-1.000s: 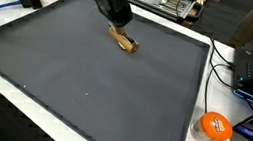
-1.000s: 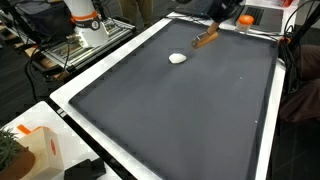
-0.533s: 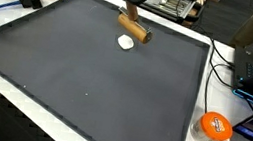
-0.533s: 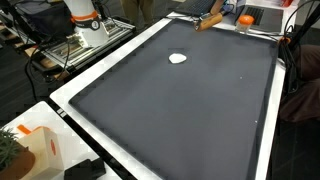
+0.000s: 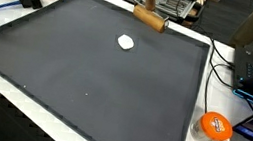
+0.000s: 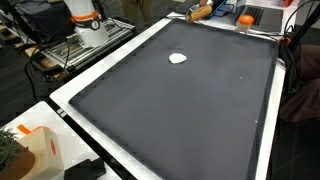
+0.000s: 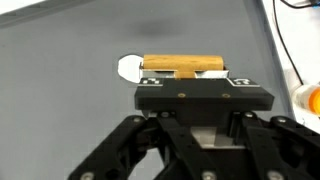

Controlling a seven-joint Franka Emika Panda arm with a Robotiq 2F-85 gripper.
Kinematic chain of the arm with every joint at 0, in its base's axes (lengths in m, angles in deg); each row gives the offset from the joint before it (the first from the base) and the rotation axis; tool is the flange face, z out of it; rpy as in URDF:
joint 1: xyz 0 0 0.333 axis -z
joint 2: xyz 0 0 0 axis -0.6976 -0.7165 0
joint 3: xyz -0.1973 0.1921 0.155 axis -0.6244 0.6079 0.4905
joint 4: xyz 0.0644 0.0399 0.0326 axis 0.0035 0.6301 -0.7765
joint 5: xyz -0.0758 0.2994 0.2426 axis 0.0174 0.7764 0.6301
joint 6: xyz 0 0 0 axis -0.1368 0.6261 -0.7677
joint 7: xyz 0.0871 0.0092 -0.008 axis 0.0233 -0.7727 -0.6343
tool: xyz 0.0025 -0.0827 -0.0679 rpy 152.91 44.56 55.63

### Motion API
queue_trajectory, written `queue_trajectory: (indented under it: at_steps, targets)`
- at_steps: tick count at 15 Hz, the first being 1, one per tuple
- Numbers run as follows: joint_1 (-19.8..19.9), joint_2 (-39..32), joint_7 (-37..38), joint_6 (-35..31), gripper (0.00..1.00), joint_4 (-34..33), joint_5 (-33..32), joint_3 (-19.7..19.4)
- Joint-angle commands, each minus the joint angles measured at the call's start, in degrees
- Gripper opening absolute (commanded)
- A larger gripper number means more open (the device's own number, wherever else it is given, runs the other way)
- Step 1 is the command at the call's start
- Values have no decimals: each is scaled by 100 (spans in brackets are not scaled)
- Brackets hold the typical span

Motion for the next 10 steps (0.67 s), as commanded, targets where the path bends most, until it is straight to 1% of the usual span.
queue_trajectory:
  at_steps: [1, 4, 9, 10]
  targets:
    - [-87, 112, -27, -14, 47, 132, 36, -113]
    - [-71, 260, -46, -76, 47, 337, 31, -104]
    - [-70, 265, -59, -100, 47, 370, 30, -104]
    - [-47, 365, -7, -289, 22, 506, 87, -118]
